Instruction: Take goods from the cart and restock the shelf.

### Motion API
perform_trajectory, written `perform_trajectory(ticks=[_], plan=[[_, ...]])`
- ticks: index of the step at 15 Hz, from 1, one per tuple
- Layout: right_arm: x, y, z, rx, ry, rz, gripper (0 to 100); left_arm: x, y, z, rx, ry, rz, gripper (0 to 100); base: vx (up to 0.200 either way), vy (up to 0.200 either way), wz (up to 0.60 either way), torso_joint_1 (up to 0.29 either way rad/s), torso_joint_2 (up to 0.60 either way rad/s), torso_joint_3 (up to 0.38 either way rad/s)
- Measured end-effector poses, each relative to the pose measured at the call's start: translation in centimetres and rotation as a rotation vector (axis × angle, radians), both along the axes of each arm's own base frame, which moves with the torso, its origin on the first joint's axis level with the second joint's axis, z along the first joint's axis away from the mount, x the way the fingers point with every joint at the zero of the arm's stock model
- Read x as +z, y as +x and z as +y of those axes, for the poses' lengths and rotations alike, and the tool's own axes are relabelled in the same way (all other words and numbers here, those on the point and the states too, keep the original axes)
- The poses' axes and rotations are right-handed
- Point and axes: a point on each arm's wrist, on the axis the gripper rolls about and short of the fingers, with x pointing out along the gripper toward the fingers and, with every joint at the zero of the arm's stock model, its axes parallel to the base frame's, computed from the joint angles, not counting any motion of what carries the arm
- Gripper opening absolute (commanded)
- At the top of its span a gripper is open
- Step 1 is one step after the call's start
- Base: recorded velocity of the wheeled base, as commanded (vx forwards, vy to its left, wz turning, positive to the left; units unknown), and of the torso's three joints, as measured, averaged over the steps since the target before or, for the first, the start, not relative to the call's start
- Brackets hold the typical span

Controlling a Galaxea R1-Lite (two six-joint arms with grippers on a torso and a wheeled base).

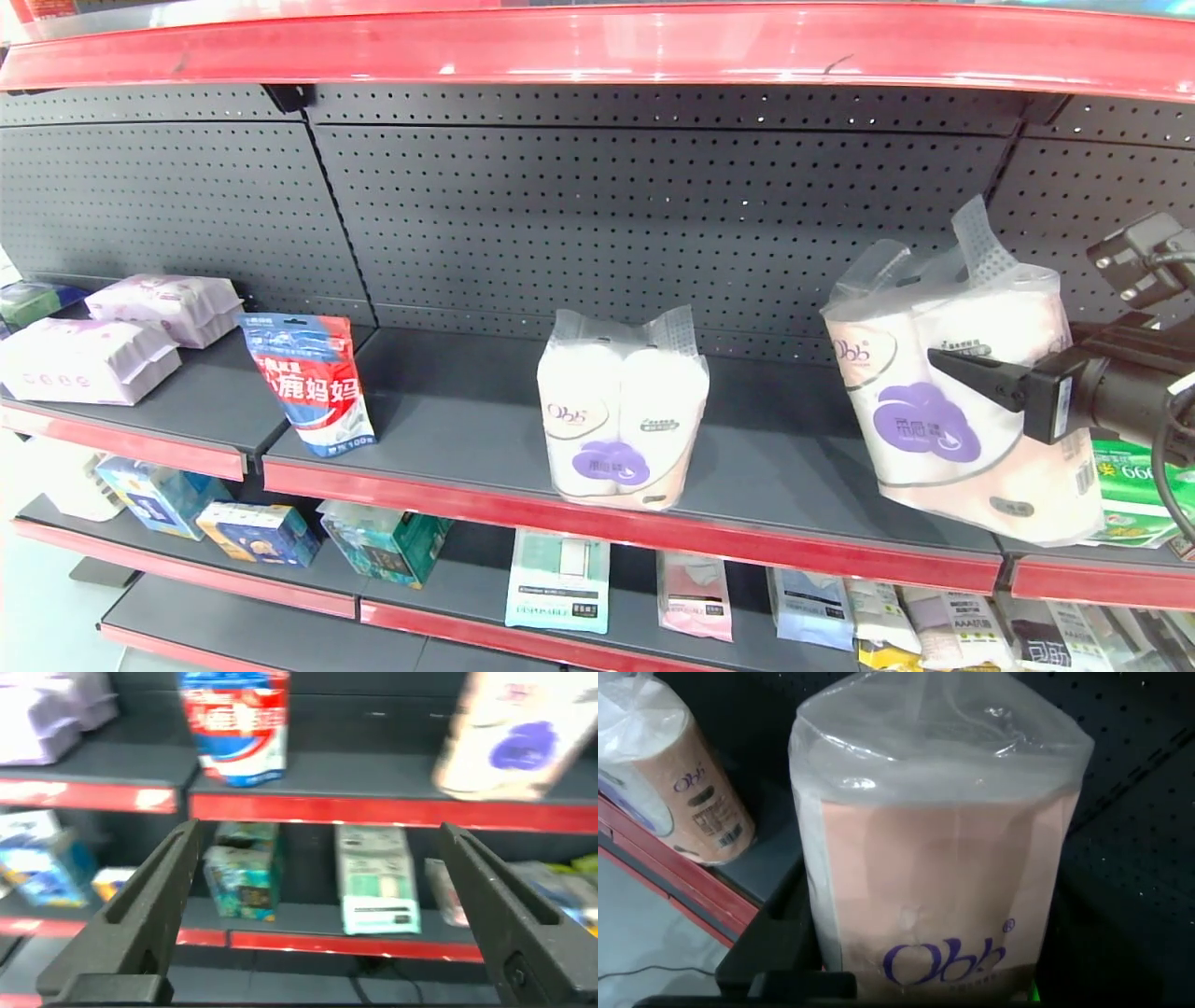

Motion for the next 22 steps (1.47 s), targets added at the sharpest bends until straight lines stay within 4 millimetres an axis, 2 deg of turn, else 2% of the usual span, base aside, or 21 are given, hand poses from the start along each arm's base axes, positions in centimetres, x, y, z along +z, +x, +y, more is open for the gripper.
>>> perform_trajectory(ticks=[2, 7, 12, 22], plan=[[-0.1, 0.2, 0.0, -0.001, 0.002, 0.004, 0, 0.0, 0.0, -0.2, 0.061, 0.000, -0.001, 100, 0.000, 0.000, 0.00, 0.000, 0.00, 0.000], [-0.1, 0.9, 0.2, 0.027, 0.010, -0.018, 0, 0.0, 0.0, -0.1, 0.042, -0.006, -0.001, 100, 0.000, 0.000, 0.00, 0.000, 0.00, 0.000], [-1.2, 2.4, 0.5, 0.068, 0.020, 0.008, 0, 0.0, 0.0, -0.1, 0.041, -0.005, -0.001, 100, 0.000, 0.000, 0.00, 0.000, 0.00, 0.000], [-4.1, 9.0, 1.6, 0.150, 0.127, -0.088, 0, 0.0, 0.0, -0.1, 0.041, -0.005, -0.002, 100, 0.000, 0.000, 0.00, 0.000, 0.00, 0.000]])
